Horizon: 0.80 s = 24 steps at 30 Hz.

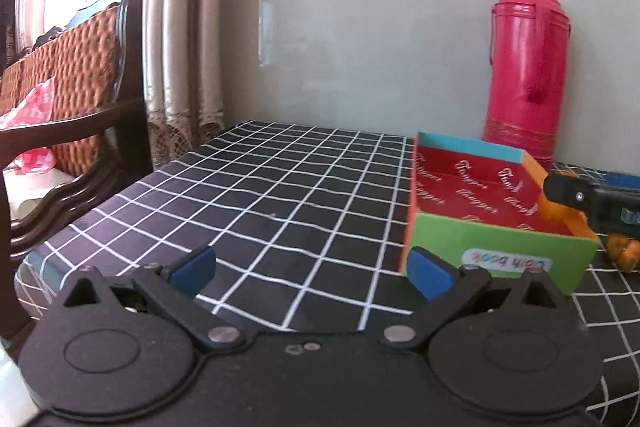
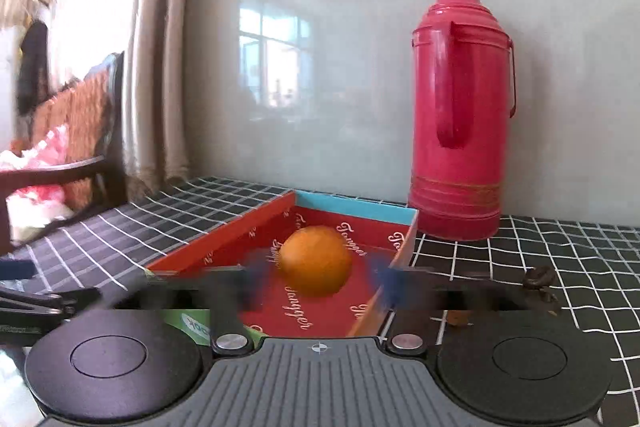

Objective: Organize fruits
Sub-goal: 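Carry an orange in the right gripper into the box and release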

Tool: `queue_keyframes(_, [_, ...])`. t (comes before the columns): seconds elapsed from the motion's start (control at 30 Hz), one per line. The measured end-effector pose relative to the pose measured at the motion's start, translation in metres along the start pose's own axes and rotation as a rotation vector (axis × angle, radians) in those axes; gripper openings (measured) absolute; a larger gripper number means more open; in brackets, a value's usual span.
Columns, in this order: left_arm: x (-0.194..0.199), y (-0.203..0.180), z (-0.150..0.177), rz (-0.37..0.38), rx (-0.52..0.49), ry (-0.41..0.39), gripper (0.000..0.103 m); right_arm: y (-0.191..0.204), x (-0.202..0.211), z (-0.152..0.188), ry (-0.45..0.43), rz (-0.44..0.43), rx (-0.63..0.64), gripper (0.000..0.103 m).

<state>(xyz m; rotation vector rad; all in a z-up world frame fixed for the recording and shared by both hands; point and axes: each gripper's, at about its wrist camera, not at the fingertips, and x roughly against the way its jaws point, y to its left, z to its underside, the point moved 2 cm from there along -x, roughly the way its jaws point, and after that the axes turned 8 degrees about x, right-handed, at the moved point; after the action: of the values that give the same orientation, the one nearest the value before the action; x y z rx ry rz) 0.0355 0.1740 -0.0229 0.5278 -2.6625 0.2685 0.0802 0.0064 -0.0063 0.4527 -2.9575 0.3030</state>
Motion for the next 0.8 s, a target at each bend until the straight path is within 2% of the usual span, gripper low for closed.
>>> queue_keyframes(0.03, [0.000, 0.002, 0.000, -0.002, 0.002, 0.000, 0.096, 0.002, -0.001, -0.002, -0.005, -0.021, -0.014, 0.103])
queue_keyframes(0.13, [0.001, 0.003, -0.002, 0.001, 0.008, -0.004, 0.096, 0.000, 0.003, -0.002, -0.026, -0.008, -0.033, 0.103])
queue_keyframes(0.3, [0.002, -0.002, -0.003, 0.025, 0.015, -0.011, 0.096, -0.022, 0.013, 0.003, 0.007, 0.030, -0.075, 0.103])
queue_keyframes(0.57, [0.007, -0.025, -0.002, 0.075, -0.009, -0.013, 0.097, -0.054, 0.036, 0.011, 0.028, 0.131, -0.074, 0.103])
queue_keyframes(0.8, [0.012, -0.056, 0.001, 0.135, -0.039, -0.019, 0.097, -0.099, 0.060, 0.020, 0.044, 0.274, -0.125, 0.103])
